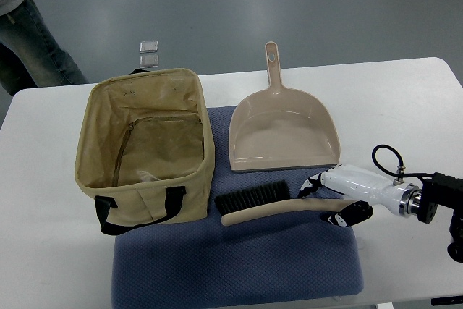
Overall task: Put pink broom in yellow bag with right hand
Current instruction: 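Close the right hand fingers around the beige brush handle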
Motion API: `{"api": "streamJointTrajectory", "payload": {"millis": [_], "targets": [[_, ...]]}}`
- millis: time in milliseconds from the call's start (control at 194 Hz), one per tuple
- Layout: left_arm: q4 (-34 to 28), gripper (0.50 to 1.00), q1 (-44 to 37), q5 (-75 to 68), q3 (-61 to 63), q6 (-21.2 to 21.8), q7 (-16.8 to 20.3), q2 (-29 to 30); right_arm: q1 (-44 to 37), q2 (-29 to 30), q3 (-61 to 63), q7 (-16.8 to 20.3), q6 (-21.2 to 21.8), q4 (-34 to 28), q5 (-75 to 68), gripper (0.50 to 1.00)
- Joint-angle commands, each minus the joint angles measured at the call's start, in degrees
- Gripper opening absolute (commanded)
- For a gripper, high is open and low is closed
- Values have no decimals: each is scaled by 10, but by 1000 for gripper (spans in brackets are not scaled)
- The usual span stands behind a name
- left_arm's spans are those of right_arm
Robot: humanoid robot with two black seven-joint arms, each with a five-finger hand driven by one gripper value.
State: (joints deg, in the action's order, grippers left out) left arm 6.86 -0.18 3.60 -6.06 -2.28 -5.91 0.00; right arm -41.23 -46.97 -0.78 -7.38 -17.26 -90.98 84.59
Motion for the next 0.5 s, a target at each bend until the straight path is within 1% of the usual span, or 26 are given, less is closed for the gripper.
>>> {"api": "streamJointTrajectory", "payload": {"millis": [0, 82, 108, 165, 201, 232, 309, 345, 495], "targets": [[0, 1000, 0, 0, 0, 0, 0, 0, 0, 0, -1, 4, -1, 0, 1, 658], [0, 1000, 0, 0, 0, 0, 0, 0, 0, 0, -1, 5, -1, 1, 1, 643], [0, 1000, 0, 0, 0, 0, 0, 0, 0, 0, -1, 6, -1, 2, 1, 627], [0, 1000, 0, 0, 0, 0, 0, 0, 0, 1, -1, 6, -1, 3, 5, 609], [0, 1000, 0, 0, 0, 0, 0, 0, 0, 2, -1, 6, -1, 5, 8, 580], [0, 1000, 0, 0, 0, 0, 0, 0, 0, 3, -1, 6, -1, 6, 10, 576], [0, 1000, 0, 0, 0, 0, 0, 0, 2, 4, 0, 6, -2, 9, 13, 541], [0, 1000, 0, 0, 0, 0, 0, 0, 3, 7, -1, 6, -5, 10, 15, 535], [0, 1000, 0, 0, 0, 0, 0, 0, 3, 10, -12, 6, -10, 13, 34, 537]]}}
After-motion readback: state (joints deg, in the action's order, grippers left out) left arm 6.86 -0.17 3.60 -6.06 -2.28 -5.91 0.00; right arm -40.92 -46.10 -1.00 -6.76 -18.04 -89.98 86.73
